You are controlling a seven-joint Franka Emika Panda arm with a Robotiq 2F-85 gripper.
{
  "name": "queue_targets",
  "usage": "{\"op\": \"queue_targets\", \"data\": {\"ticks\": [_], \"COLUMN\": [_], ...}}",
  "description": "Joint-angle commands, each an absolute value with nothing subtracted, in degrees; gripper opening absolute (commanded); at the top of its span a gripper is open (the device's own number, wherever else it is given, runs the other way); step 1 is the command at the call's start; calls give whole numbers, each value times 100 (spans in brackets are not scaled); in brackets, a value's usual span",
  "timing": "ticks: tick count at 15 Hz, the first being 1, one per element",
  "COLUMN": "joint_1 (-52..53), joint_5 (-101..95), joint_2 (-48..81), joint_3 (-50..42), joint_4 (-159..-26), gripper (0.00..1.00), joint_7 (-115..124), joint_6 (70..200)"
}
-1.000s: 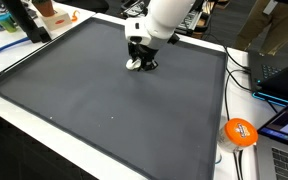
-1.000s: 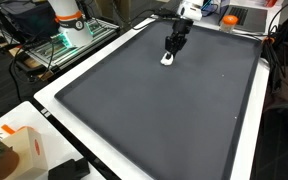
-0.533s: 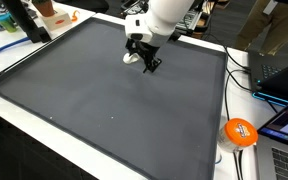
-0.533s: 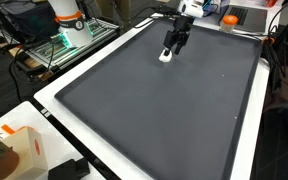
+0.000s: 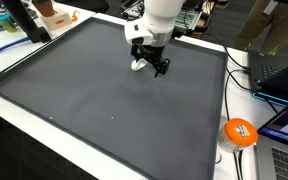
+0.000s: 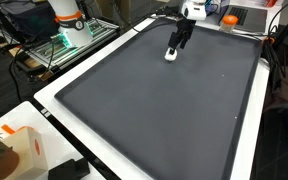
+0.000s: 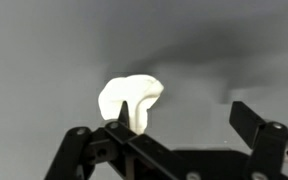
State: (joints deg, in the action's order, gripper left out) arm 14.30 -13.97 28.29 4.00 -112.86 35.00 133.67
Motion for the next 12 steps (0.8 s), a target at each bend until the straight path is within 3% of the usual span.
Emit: {"op": "queue_targets", "data": {"ticks": [1, 12], "joint_1": [1318, 1969], "joint_5": [-936, -2300], "joint_2": [3091, 2427], "joint_3": [301, -478], "joint_4": [-11234, -11515], "gripper": [100, 100], "joint_7": [3125, 3798], "joint_6": [13383, 13011]}}
